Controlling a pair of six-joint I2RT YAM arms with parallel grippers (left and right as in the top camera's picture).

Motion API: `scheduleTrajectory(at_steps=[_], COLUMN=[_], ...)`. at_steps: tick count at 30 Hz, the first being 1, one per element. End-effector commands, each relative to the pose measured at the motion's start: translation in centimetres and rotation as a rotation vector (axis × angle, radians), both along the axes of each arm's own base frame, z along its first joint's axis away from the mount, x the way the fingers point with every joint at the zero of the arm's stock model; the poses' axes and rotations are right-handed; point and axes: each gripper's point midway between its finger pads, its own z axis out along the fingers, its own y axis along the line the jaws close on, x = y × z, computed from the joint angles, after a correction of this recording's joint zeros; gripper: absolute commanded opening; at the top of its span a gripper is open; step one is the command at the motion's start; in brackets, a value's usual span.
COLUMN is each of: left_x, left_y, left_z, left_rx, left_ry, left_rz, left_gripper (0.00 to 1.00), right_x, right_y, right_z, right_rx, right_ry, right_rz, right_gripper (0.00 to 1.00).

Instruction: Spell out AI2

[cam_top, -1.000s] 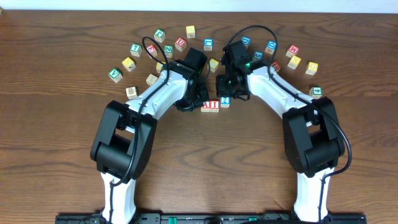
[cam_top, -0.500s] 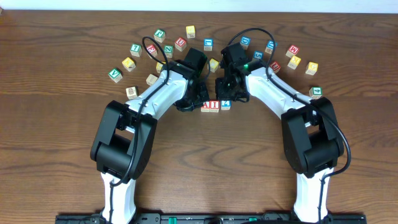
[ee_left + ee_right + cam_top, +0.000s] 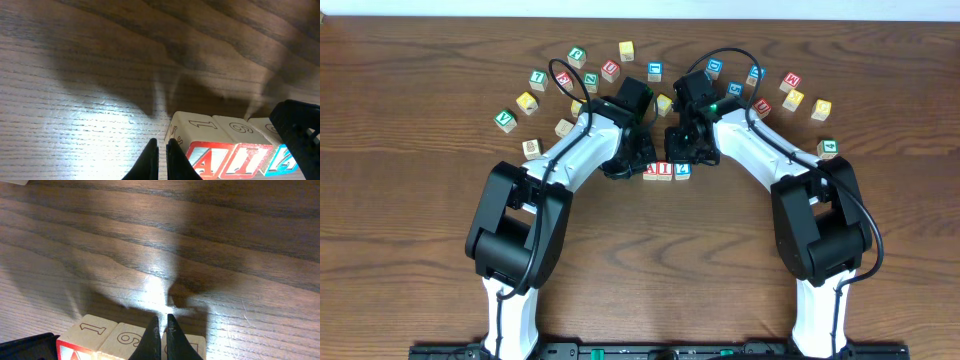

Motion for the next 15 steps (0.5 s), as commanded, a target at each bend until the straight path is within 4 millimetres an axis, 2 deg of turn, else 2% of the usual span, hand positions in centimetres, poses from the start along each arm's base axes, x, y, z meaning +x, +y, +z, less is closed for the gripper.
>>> scheduleTrajectory(at_steps=[1,5,9,15], left_x=[-0.5,-0.5,-0.5,-0.4], left_y=[0.1,0.2,0.1,0.1], left_z=[-0.7,-0.7,-0.7,-0.7], left_rx=[0.004,0.005,0.005,0.004], left_ry=[0.025,0.025,0.025,0.023], left_rz=[-0.006,-0.006,-0.009,-0.009], left_gripper=[0.08,0.08,0.08,0.08], right_x=[0.9,2.2,2.6,0.7], right_y=[-0.2,-1.3,-2.8,-5.0], right_z=[0.8,2.6,4.0,3.4], right_rx=[0.021,0.030,0.030,-0.011], right_ry=[-0.012,-0.036,-0.038,0.060], right_rz=[-0.028,-0.058,-0.093,-0.123], right_gripper=[0.01,0.01,0.01,0.01])
